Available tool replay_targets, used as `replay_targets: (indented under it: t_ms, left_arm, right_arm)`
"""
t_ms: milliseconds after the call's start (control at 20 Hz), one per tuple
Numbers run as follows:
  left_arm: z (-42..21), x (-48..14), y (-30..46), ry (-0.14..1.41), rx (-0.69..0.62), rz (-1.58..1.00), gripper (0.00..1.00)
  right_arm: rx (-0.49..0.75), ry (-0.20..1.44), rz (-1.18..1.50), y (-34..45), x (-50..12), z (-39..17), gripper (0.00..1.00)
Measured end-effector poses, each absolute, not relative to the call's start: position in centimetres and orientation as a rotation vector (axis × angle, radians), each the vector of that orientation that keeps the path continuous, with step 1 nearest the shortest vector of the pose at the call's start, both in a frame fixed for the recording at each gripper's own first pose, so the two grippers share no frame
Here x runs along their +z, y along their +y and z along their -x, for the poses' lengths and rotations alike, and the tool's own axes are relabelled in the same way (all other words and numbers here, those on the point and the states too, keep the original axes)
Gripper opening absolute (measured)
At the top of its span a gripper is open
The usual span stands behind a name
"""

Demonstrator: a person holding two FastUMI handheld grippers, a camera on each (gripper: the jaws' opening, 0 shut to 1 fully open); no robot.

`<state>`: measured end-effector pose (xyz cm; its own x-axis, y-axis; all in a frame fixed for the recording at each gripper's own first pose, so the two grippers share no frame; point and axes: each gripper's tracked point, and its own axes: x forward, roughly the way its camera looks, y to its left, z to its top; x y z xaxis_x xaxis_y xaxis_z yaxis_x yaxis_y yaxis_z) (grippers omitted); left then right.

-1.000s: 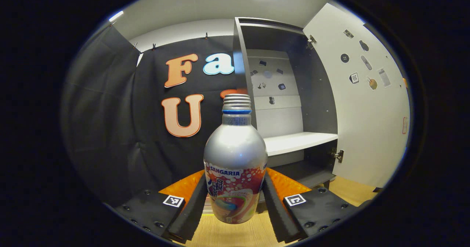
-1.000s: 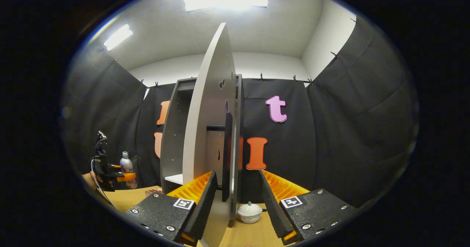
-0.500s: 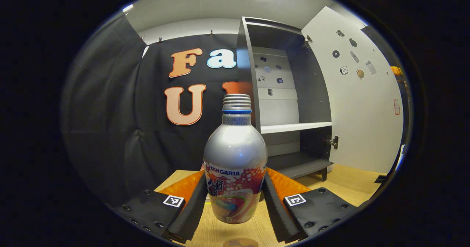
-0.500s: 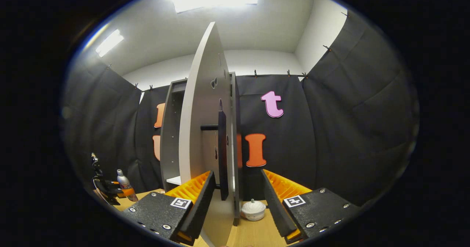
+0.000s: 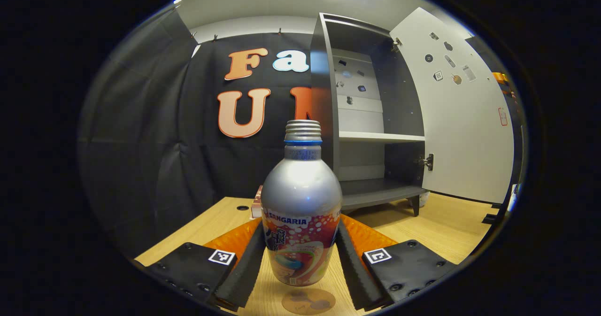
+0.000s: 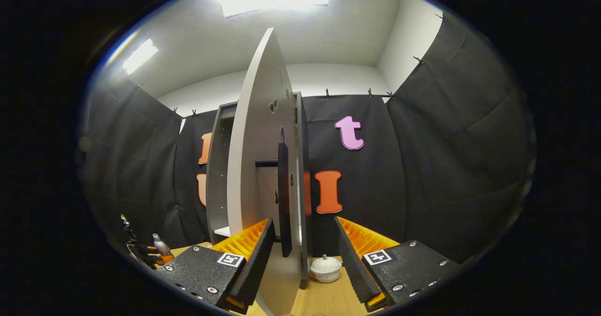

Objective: Open the cabinet door with the right hand, grasp the bottle in the cabinet with the left hand and place it on the coaster, then close the cabinet door with the right hand.

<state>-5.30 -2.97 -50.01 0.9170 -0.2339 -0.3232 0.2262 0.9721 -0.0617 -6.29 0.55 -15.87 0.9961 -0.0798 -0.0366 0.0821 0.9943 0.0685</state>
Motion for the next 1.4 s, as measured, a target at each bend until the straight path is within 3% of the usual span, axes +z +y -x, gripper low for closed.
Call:
replay_targets:
  t_ms: [650,1400]
  left_arm:
    - [8.6,-55.6,-2.7,0.391,-0.246,0.048,0.85]
    - [10.2,-56.7,-2.6,0.403,-0.2,-0.015,0.86]
  right_arm:
    - [-0.085,0.02,-0.077,0.4,-15.8,6.4,0.79]
    - [-0.055,0.027,-0.156,-0.3,-16.1,6.7,0.81]
